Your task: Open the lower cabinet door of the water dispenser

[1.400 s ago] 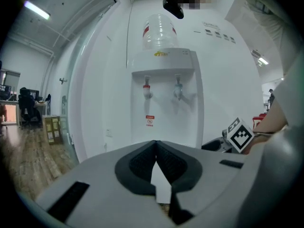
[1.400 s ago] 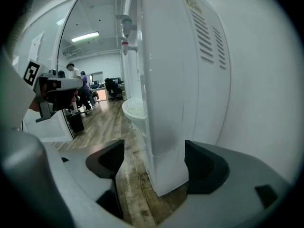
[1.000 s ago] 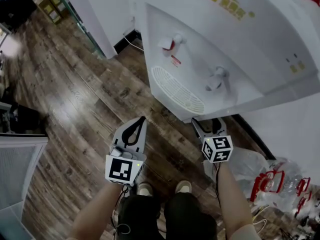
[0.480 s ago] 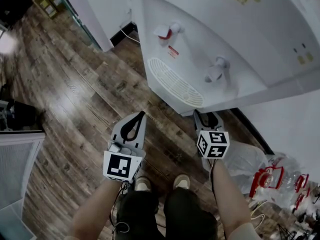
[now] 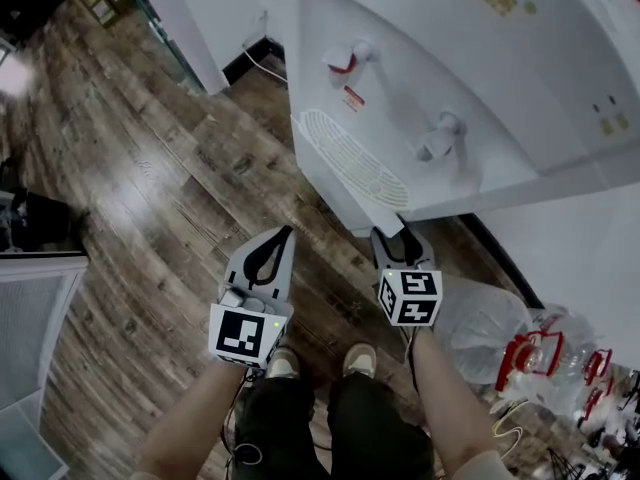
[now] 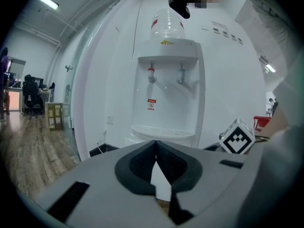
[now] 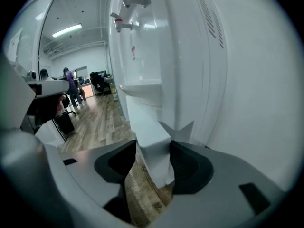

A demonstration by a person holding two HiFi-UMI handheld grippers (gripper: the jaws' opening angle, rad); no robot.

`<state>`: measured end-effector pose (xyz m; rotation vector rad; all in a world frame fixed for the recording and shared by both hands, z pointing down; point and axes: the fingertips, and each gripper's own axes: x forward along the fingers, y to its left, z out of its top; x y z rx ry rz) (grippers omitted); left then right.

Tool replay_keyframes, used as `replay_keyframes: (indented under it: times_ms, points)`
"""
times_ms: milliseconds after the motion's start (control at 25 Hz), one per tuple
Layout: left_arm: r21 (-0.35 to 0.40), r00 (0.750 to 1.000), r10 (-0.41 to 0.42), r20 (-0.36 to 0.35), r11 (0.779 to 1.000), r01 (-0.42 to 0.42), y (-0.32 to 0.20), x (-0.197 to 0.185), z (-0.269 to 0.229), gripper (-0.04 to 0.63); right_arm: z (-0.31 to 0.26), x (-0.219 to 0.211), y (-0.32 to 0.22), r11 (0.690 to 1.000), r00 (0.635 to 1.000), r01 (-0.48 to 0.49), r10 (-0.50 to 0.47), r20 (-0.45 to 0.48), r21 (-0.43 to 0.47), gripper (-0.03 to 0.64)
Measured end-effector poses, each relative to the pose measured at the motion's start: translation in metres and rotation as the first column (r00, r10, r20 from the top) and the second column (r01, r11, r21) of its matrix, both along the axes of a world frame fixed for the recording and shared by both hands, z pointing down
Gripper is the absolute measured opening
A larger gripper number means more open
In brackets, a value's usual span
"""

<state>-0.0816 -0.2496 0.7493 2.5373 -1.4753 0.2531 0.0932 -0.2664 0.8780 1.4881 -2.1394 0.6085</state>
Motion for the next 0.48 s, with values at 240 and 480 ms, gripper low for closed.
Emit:
replay_keyframes:
  times_ms: [240,480]
  points:
    - [-0.044,0.999,-0.009,0.033,0.999,0.010,0.013,-0.017,0.013,0.006,-0.006,-0.014,-0.010,0.997,0.997,0.075,-0.075,-0.035,-0.009,0.260]
    - [-0.069,0.998,-0.040,0.047,0.997,0.043,0.019,-0.033,0.016,0.006,0.000,-0.033,0.006,0.988,0.988,0.143,-0.147,-0.048,-0.064,0.229]
